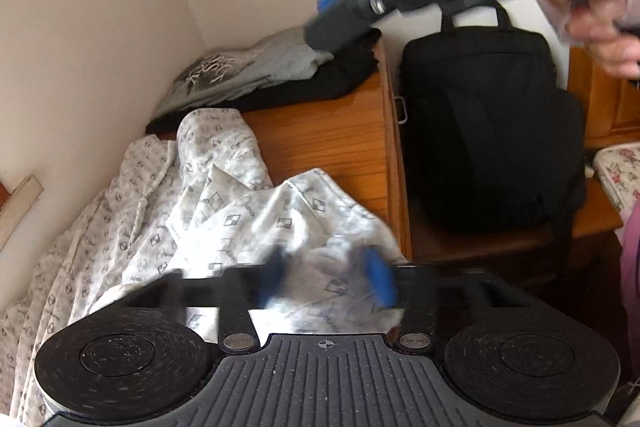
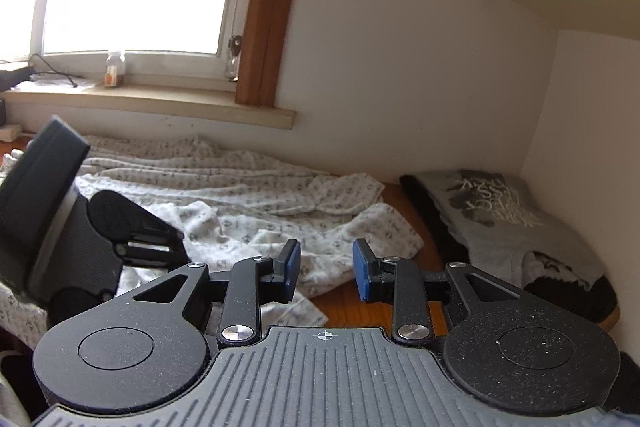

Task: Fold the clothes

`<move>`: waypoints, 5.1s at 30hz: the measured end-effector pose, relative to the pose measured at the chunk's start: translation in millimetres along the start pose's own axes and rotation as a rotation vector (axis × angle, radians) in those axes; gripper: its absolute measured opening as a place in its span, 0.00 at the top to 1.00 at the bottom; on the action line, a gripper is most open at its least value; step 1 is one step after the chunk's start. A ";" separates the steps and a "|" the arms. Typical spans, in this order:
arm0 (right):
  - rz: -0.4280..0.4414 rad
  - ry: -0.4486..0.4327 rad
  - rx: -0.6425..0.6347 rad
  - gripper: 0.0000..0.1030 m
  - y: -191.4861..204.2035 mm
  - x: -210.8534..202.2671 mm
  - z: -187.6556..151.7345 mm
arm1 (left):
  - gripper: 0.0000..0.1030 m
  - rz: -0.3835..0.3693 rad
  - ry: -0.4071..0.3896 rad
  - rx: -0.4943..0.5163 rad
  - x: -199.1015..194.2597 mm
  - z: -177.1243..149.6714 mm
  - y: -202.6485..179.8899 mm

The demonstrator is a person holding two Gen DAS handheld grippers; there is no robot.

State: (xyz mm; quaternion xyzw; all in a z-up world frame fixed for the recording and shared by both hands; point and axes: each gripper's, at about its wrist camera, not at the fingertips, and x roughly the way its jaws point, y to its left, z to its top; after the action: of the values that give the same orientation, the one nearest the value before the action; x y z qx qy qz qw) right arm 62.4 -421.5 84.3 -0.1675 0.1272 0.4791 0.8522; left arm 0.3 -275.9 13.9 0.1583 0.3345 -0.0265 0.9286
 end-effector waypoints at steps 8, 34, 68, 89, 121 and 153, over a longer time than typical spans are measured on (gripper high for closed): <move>0.001 0.005 0.011 0.71 2.8 6.4 -0.7 | 0.94 0.016 -0.180 -0.235 -69.0 -8.6 69.9; 0.230 0.111 0.028 0.65 86.7 118.0 -35.8 | 0.55 0.372 -0.106 -0.604 -188.5 -177.5 183.5; 0.348 0.093 -0.011 0.55 110.2 101.7 -30.8 | 0.91 0.420 -0.062 -0.665 -178.6 -184.7 226.8; 0.419 0.228 -0.138 0.95 69.9 17.3 -19.2 | 0.91 0.222 -0.109 -0.889 -255.2 -249.7 192.6; 0.285 0.210 0.226 0.81 14.5 93.8 -31.4 | 0.90 0.329 0.017 -0.526 -179.9 -197.0 175.4; 0.176 0.355 0.211 0.79 -11.5 110.4 -6.0 | 0.92 0.207 -0.024 -0.699 -181.5 -216.8 201.8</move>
State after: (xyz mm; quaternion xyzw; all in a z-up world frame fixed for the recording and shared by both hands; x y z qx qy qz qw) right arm 128.1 -344.1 39.0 -0.1474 0.3389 0.4985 0.7842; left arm -241.9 -27.1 26.4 -0.1358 0.2946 0.1819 0.9283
